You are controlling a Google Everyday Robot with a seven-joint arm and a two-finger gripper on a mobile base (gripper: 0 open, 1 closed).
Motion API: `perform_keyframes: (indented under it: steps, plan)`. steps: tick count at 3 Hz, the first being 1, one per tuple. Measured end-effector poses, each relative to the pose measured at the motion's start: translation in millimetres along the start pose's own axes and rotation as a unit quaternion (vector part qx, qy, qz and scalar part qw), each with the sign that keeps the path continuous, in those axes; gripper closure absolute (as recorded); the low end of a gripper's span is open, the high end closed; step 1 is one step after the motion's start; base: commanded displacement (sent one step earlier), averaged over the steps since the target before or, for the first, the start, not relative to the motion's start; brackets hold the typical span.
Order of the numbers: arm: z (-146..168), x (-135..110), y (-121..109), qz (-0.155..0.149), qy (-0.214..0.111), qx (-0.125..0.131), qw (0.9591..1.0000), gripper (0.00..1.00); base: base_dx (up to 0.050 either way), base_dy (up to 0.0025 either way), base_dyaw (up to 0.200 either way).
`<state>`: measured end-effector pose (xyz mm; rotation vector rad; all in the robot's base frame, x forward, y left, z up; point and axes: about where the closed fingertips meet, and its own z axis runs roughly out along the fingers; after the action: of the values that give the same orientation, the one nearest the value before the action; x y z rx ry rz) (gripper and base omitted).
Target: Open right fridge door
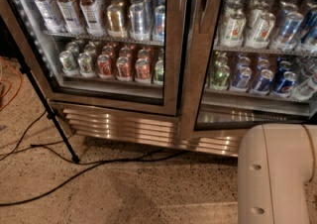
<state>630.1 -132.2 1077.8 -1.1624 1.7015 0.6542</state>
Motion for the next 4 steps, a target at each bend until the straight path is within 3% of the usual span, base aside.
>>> perform_keyframes:
  steps: [1, 4]
  plan:
    - [1.2, -0.1, -0.2, 0.0, 0.0, 0.0, 1.0, 1.0, 0.0, 0.0, 0.0]
    - [1.2, -0.1, -0.2, 0.0, 0.0, 0.0, 1.0, 0.34, 0.0, 0.0, 0.0]
